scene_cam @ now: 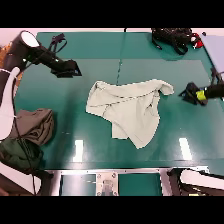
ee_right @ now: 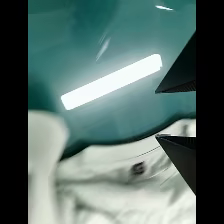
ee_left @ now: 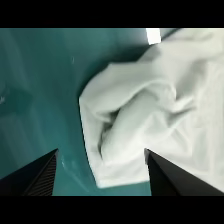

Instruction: Fold the shirts.

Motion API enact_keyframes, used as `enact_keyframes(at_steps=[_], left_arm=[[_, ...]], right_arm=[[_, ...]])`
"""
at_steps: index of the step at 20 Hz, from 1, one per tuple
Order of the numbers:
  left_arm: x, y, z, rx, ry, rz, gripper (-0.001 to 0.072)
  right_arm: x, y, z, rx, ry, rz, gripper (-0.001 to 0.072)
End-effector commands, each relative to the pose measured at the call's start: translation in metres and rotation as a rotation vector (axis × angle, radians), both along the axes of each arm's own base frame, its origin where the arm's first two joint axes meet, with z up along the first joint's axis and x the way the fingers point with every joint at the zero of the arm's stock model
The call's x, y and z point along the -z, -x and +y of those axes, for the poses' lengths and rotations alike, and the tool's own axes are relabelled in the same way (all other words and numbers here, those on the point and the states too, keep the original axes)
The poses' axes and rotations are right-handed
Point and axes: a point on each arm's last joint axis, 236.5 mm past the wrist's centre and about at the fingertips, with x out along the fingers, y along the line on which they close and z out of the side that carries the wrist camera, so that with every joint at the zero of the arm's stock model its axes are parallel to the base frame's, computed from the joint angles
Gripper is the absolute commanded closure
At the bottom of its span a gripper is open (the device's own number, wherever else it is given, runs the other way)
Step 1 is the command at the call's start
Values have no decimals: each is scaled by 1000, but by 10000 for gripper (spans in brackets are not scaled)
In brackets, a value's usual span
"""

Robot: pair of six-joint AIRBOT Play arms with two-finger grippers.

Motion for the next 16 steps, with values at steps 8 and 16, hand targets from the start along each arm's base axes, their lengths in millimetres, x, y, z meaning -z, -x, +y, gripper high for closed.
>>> enact_keyframes(at_steps=[8,16], left_arm=[[0,27,19,32,-19,117,95],[2,43,21,40,-27,193,95]], right_arm=[[88,144,167,-51,-268,248,352],[65,109,175,-186,-203,116,694]])
